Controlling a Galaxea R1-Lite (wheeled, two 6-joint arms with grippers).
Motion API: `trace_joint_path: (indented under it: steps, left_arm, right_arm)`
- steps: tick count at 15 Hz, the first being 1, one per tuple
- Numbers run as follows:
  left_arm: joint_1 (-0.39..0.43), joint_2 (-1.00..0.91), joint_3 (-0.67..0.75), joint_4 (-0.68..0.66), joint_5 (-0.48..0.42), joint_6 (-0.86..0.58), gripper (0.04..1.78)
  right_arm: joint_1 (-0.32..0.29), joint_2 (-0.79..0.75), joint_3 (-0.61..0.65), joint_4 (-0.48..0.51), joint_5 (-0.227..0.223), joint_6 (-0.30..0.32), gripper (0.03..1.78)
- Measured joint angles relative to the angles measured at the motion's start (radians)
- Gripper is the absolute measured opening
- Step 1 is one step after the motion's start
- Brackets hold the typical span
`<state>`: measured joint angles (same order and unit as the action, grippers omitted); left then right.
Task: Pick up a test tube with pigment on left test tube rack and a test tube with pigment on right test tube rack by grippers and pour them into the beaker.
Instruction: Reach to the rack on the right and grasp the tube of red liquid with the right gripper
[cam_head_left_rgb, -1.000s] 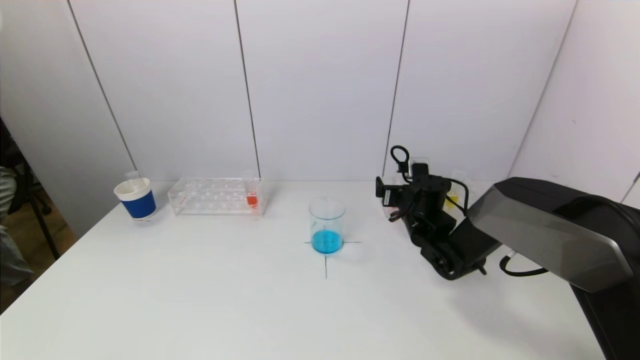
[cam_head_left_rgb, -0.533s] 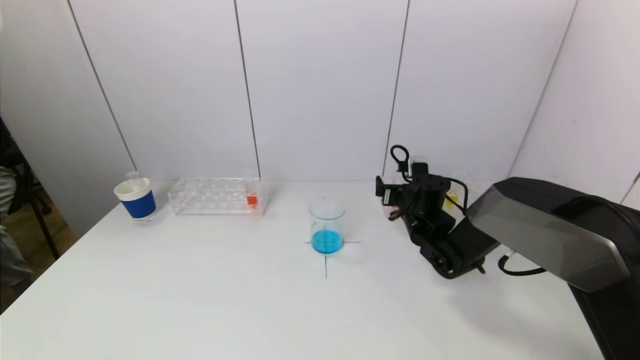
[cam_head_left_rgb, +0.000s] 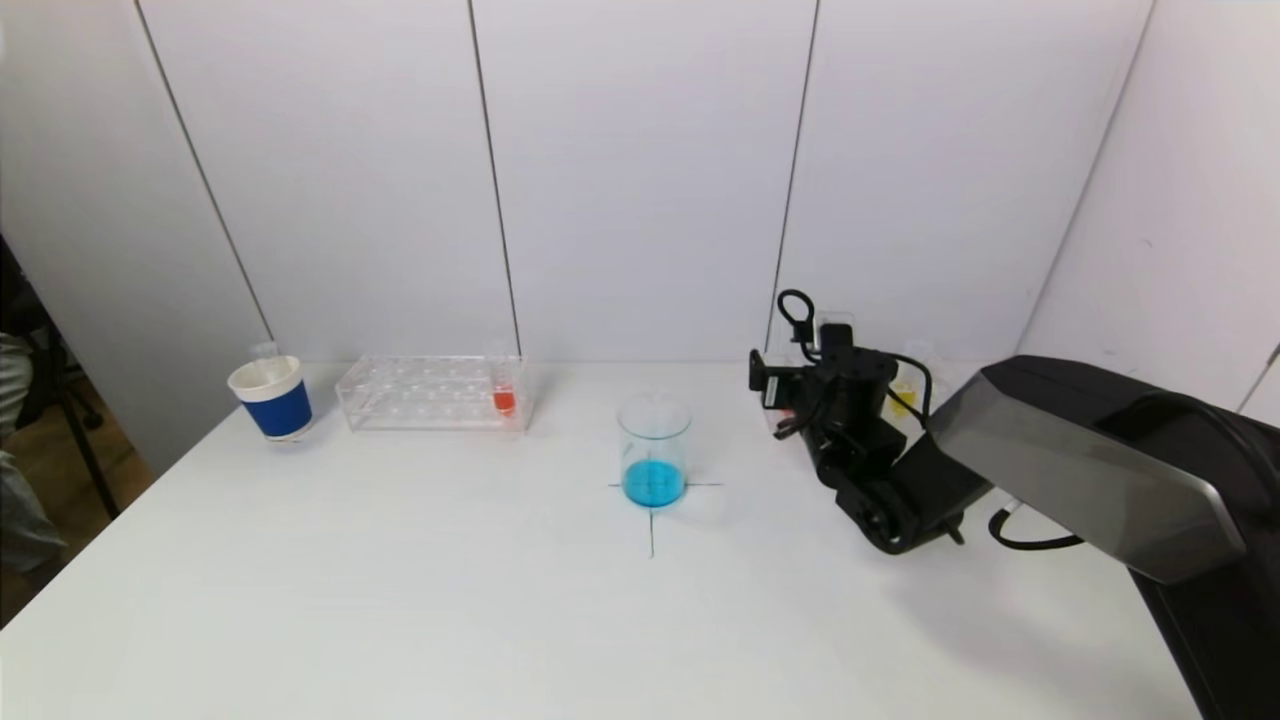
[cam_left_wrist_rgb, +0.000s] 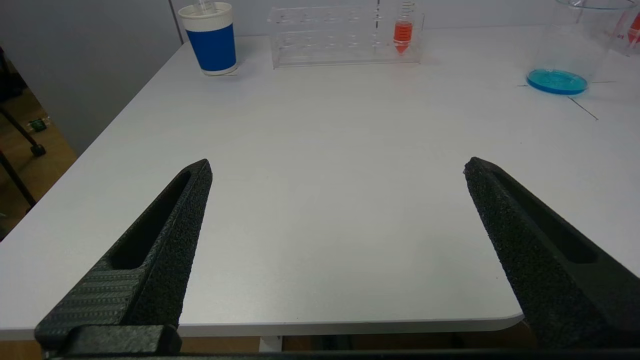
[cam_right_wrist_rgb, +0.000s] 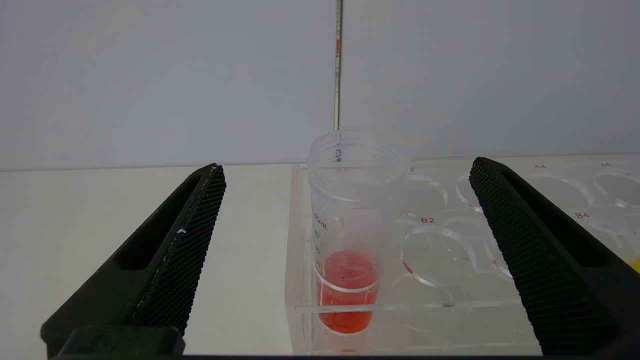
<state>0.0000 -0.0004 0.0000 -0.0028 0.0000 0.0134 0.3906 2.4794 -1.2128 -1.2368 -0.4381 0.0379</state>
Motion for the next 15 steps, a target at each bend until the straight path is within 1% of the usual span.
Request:
trace_joint_path:
  steps: [4, 15]
  left_arm:
    - [0.000, 0.000, 0.000, 0.000, 0.000, 0.000, 1.76]
    - [0.000, 0.000, 0.000, 0.000, 0.000, 0.000, 1.76]
  right_arm:
    - [0.001, 0.008, -0.025, 0.011, 0.000, -0.003, 1.77]
    - [-0.003, 0.021, -0.040, 0.010, -0.002, -0.003, 1.77]
